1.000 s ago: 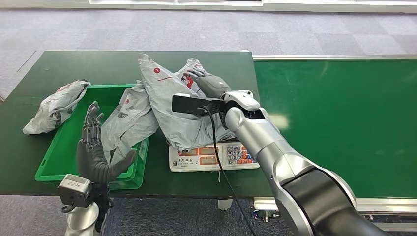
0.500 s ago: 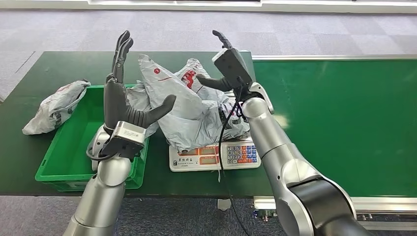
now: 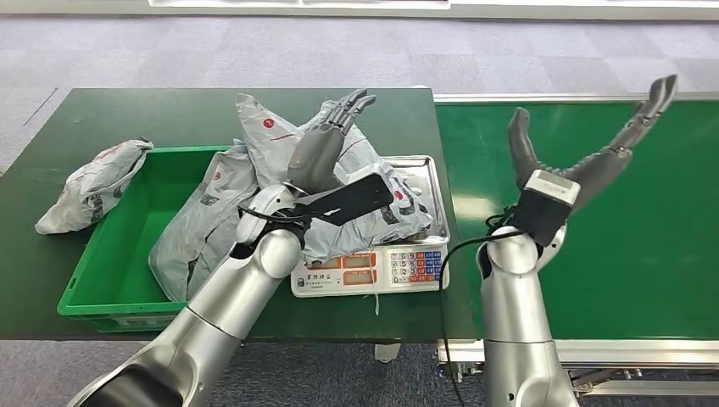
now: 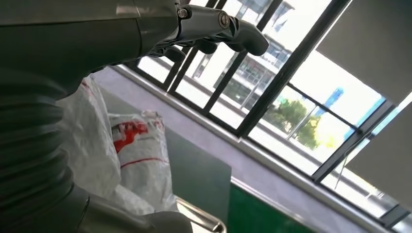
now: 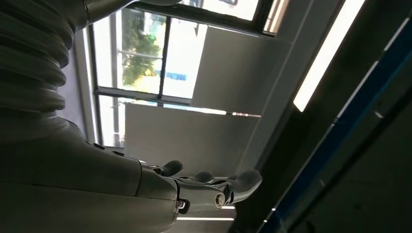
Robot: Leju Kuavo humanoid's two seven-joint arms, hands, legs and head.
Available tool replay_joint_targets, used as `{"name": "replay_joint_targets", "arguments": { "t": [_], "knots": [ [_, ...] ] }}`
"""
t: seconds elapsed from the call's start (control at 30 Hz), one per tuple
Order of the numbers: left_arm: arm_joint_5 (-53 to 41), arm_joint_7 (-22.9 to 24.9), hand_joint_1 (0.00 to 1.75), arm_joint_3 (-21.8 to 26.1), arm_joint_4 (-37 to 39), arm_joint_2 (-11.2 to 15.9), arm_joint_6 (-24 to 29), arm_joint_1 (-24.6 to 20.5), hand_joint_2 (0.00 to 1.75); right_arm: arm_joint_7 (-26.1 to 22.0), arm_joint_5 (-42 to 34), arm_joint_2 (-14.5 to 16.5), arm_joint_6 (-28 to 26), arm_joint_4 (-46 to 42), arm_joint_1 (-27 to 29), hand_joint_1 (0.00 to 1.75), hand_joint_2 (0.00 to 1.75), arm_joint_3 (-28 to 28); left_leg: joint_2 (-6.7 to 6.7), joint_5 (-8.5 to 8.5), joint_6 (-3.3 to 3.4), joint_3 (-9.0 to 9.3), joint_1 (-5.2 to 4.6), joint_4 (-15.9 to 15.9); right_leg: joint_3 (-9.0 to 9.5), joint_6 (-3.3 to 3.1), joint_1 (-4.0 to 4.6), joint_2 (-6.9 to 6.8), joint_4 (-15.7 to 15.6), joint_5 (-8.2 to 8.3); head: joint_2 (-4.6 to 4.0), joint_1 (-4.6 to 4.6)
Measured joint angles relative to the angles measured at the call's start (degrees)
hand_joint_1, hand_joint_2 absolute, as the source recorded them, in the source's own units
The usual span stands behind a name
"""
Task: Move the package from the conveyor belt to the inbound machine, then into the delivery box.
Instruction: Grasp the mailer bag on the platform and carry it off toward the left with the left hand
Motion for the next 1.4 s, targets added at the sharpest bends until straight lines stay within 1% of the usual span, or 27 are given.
{"name": "replay_joint_targets", "arguments": {
  "t": [0.07,0.17,0.27,0.3,0.4,0.43,0.57,0.7,0.83,1.1,1.13,1.23,1.27,1.4],
  "knots": [
    [-0.02,5.07,0.00,-2.54,5.42,-0.91,-3.03,-2.26,1.75,-0.01,3.54,-0.11,0.08,-5.88,3.49,0.00,1.75,-0.02,0.08,-0.02,0.02,0.02,-0.03,0.00,-0.02,0.01,0.00,0.09,0.00,0.00,-0.01,0.00],
    [0.50,14.09,0.00,-8.42,13.05,-1.54,-9.00,-4.35,1.75,-0.02,9.03,-0.19,0.17,-12.40,9.60,0.00,1.75,0.21,0.05,-0.03,0.00,0.02,-0.02,-0.04,0.01,0.00,0.02,0.08,0.00,-0.01,0.01,0.00],
    [0.44,19.31,0.00,-12.91,19.36,-1.70,-12.26,-4.87,1.75,0.04,11.10,-0.22,0.22,-16.27,14.76,0.00,1.75,0.88,0.14,-0.05,-0.03,0.02,-0.02,-0.09,-0.01,-0.02,0.03,0.13,0.00,-0.02,0.01,0.00],
    [0.04,20.71,0.09,-14.01,21.37,-1.71,-13.05,-4.99,1.75,0.05,11.24,-0.24,0.25,-17.08,15.97,0.00,1.75,1.25,0.15,-0.05,-0.03,0.03,-0.02,-0.09,-0.01,-0.03,0.03,0.15,0.00,-0.03,0.01,0.00],
    [-1.54,24.59,1.40,-16.66,26.43,-1.65,-14.74,-5.17,1.75,0.06,11.43,-0.32,0.36,-19.01,18.27,0.00,1.75,2.35,0.13,-0.04,-0.04,0.04,-0.02,-0.11,0.00,-0.04,0.04,0.15,0.00,-0.03,0.01,0.00],
    [-1.98,25.64,1.75,-17.34,27.58,-1.61,-15.01,-5.26,1.75,0.06,11.55,-0.36,0.37,-19.57,18.75,0.00,1.75,2.65,0.12,-0.04,-0.04,0.05,-0.02,-0.11,0.01,-0.04,0.05,0.14,0.00,-0.03,0.00,0.00],
    [-3.40,29.01,1.75,-19.51,30.55,-1.51,-16.00,-6.16,1.75,0.07,12.22,-0.49,0.37,-21.40,20.25,0.00,1.75,3.92,0.10,-0.09,-0.03,0.24,-0.02,-0.13,0.26,-0.04,0.04,0.12,0.00,-0.09,0.00,0.00],
    [-4.18,30.77,1.75,-21.16,31.78,-1.52,-16.69,-7.10,1.75,0.07,12.31,-0.80,0.37,-22.45,21.20,0.00,1.75,4.94,0.13,-0.50,0.04,0.56,-0.02,-0.16,0.86,0.02,0.01,0.11,-0.02,-0.39,0.01,-0.01],
    [-4.29,31.25,1.75,-21.80,32.41,-1.51,-16.77,-7.35,1.75,0.07,12.49,-0.96,0.37,-22.76,21.72,0.00,1.75,5.37,0.19,-1.00,0.10,0.97,-0.02,-0.20,1.50,-0.01,0.02,0.13,-0.07,-0.89,0.01,-0.02],
    [-4.34,31.25,1.75,-22.56,32.60,-1.52,-16.41,-7.37,1.75,0.07,12.50,-1.02,0.39,-23.09,22.09,0.00,1.75,5.64,0.20,-0.88,0.07,1.26,-0.02,-0.20,1.74,-0.08,0.08,0.15,-0.07,-0.50,0.01,-0.01],
    [-3.81,30.35,1.53,-22.57,32.62,-1.52,-15.31,-7.38,1.75,0.07,12.43,-1.08,0.38,-23.09,22.13,0.00,1.75,5.68,0.19,-0.77,0.05,1.43,-0.02,-0.21,1.80,-0.08,0.08,0.14,-0.07,-0.51,0.01,-0.01],
    [-1.27,26.33,1.53,-22.17,32.71,-1.49,-11.92,-7.52,1.75,0.09,12.29,-1.32,0.37,-23.09,22.21,0.00,1.75,5.75,0.14,-0.41,-0.07,1.87,-0.02,-0.23,1.92,-0.08,0.08,0.08,-0.06,-0.52,0.01,0.00],
    [-0.58,25.33,1.75,-21.80,32.75,-1.48,-11.68,-7.58,1.75,0.09,12.28,-1.37,0.37,-23.09,22.21,0.00,1.75,5.75,0.13,-0.39,-0.07,1.86,-0.02,-0.23,1.91,-0.08,0.08,0.07,-0.06,-0.51,0.01,-0.01],
    [2.28,21.25,1.75,-19.81,32.95,-1.43,-11.42,-7.74,1.75,0.09,12.29,-1.51,0.38,-23.08,22.21,0.00,1.75,5.75,0.13,-0.31,0.03,1.74,-0.02,-0.22,1.81,-0.03,0.02,0.05,-0.05,-0.44,0.01,0.00]
  ]
}}
